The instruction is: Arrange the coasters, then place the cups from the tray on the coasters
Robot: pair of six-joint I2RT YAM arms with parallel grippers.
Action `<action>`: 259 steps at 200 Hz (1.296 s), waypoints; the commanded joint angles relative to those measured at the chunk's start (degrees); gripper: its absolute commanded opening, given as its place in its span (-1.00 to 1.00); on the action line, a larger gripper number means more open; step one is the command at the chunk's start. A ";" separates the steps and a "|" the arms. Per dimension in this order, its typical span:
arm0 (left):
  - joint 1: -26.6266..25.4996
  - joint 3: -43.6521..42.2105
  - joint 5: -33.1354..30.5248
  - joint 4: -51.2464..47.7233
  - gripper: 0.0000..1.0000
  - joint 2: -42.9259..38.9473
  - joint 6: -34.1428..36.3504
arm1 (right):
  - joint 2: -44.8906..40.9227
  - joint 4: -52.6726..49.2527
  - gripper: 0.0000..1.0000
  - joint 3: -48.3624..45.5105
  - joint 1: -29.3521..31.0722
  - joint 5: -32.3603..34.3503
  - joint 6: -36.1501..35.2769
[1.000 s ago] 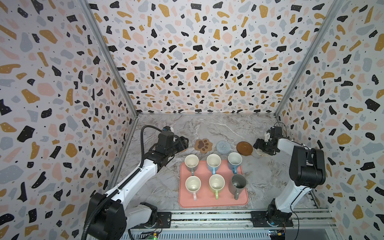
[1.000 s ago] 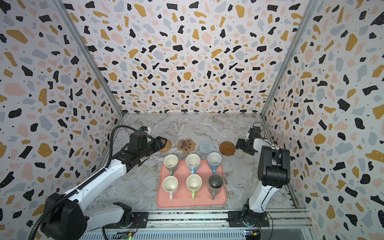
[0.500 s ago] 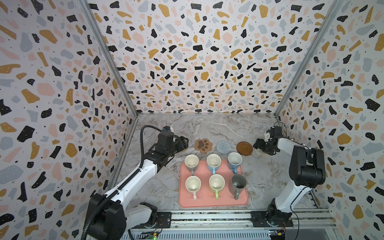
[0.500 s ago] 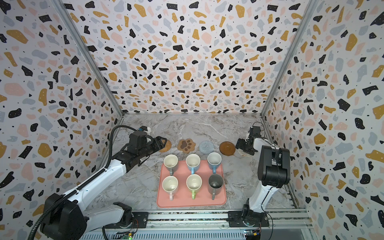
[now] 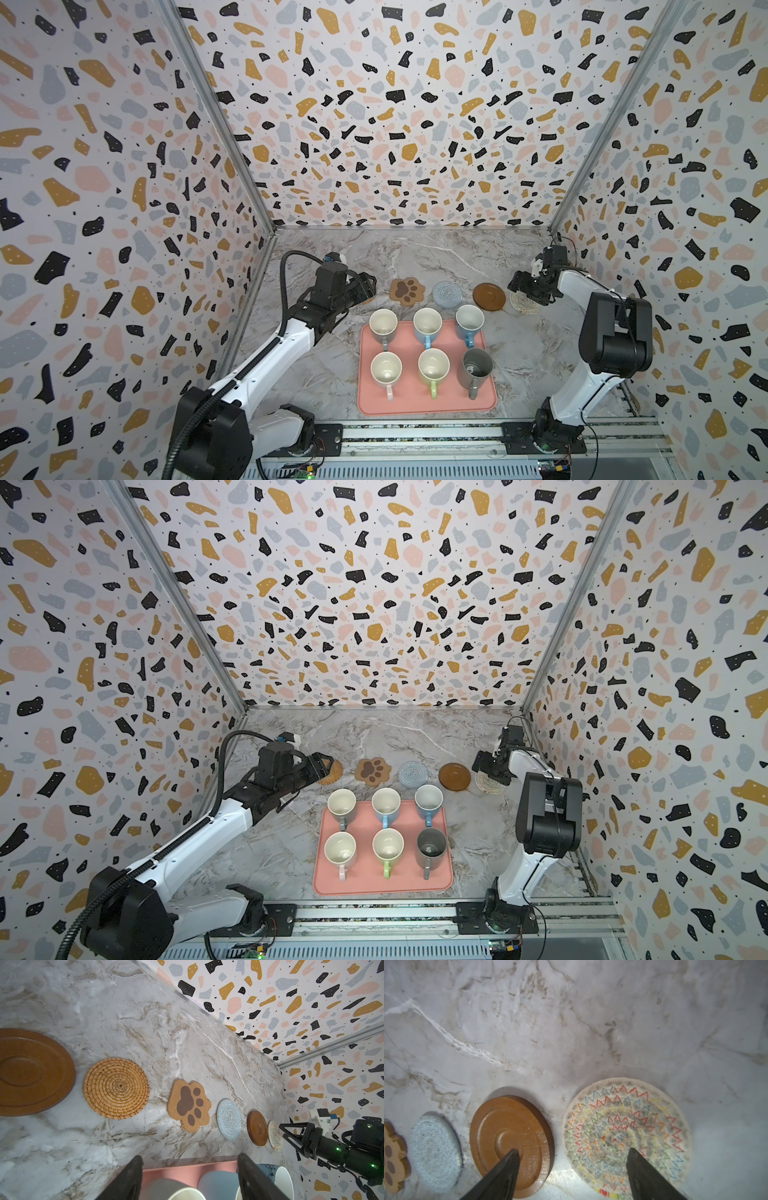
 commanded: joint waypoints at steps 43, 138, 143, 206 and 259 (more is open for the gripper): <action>0.33 0.57 -0.95 -0.72 0.47 -1.81 0.50 | -8.39 -3.83 0.66 1.82 -0.16 -0.88 -0.20; 0.30 0.17 -2.54 -2.72 0.47 -4.32 0.58 | -19.96 -9.07 0.66 -0.28 7.19 2.00 -0.02; 0.27 0.13 -2.79 -3.16 0.47 -4.60 0.74 | -20.75 -9.41 0.66 -0.51 7.92 2.01 0.22; 0.27 -2.95 -4.66 -3.88 0.47 -8.81 -0.25 | -27.93 -15.52 0.63 -1.22 20.22 8.07 4.76; 0.31 -4.74 -4.86 -3.30 0.47 -10.39 -1.08 | -29.53 -22.95 0.58 -3.00 32.96 13.19 8.61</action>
